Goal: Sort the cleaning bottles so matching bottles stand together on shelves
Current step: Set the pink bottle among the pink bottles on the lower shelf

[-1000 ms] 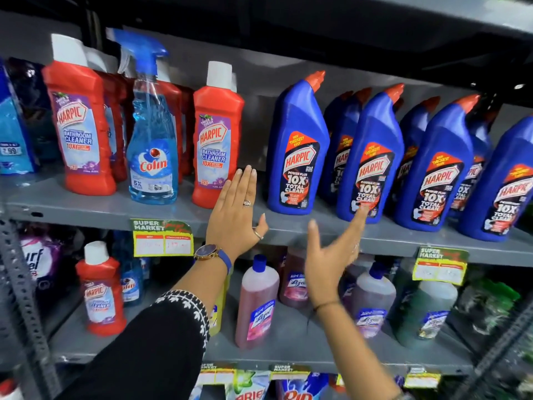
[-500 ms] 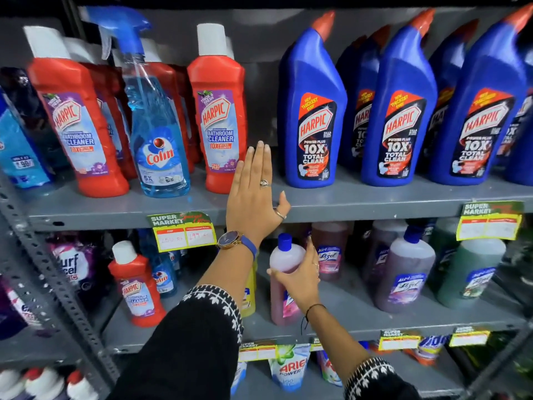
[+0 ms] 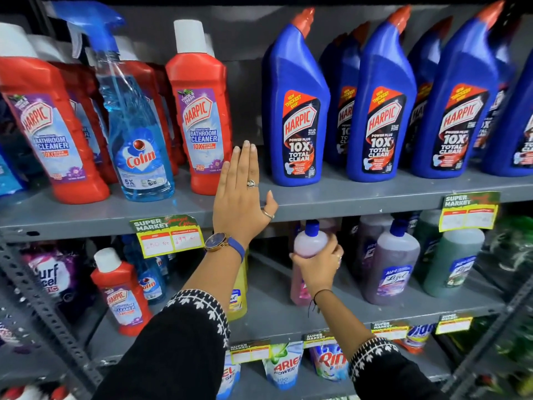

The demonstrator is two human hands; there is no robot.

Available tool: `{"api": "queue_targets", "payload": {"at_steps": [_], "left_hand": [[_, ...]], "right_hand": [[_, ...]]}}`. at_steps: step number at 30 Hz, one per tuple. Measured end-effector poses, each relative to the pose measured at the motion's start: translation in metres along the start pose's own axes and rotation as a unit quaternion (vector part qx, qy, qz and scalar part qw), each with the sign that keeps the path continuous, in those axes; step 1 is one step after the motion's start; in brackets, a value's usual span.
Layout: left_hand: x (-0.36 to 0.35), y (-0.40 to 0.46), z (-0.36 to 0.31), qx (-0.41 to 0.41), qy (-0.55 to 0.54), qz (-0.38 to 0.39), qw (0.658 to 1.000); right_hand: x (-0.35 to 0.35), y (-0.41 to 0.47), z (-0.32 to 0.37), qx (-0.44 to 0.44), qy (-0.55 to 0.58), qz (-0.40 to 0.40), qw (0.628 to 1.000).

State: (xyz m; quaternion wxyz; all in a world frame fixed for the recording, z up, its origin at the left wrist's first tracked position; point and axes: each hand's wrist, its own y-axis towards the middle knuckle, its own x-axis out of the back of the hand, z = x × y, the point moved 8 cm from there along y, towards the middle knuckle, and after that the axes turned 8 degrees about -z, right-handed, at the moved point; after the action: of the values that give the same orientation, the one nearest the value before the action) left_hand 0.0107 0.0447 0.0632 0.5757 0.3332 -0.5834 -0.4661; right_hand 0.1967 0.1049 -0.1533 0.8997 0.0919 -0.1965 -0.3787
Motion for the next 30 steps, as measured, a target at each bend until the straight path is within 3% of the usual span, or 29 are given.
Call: {"api": "queue_targets", "payload": {"at_steps": [15, 23, 29, 30], "left_hand": [[0.000, 0.001, -0.001, 0.000, 0.001, -0.004, 1.000], [-0.006, -0.001, -0.003, -0.002, 0.022, 0.055, 0.998], [0.010, -0.012, -0.005, 0.022, -0.018, 0.051, 0.998], [0.013, -0.022, -0.005, 0.017, -0.021, 0.056, 0.998]], "right_hand": [[0.023, 0.023, -0.041, 0.004, -0.038, -0.011, 0.999], [0.022, 0.024, -0.049, 0.030, -0.030, 0.045, 0.998], [0.046, -0.030, -0.110, -0.008, -0.075, 0.038, 0.996], [0.041, -0.049, -0.133, -0.063, -0.081, 0.073, 0.992]]}}
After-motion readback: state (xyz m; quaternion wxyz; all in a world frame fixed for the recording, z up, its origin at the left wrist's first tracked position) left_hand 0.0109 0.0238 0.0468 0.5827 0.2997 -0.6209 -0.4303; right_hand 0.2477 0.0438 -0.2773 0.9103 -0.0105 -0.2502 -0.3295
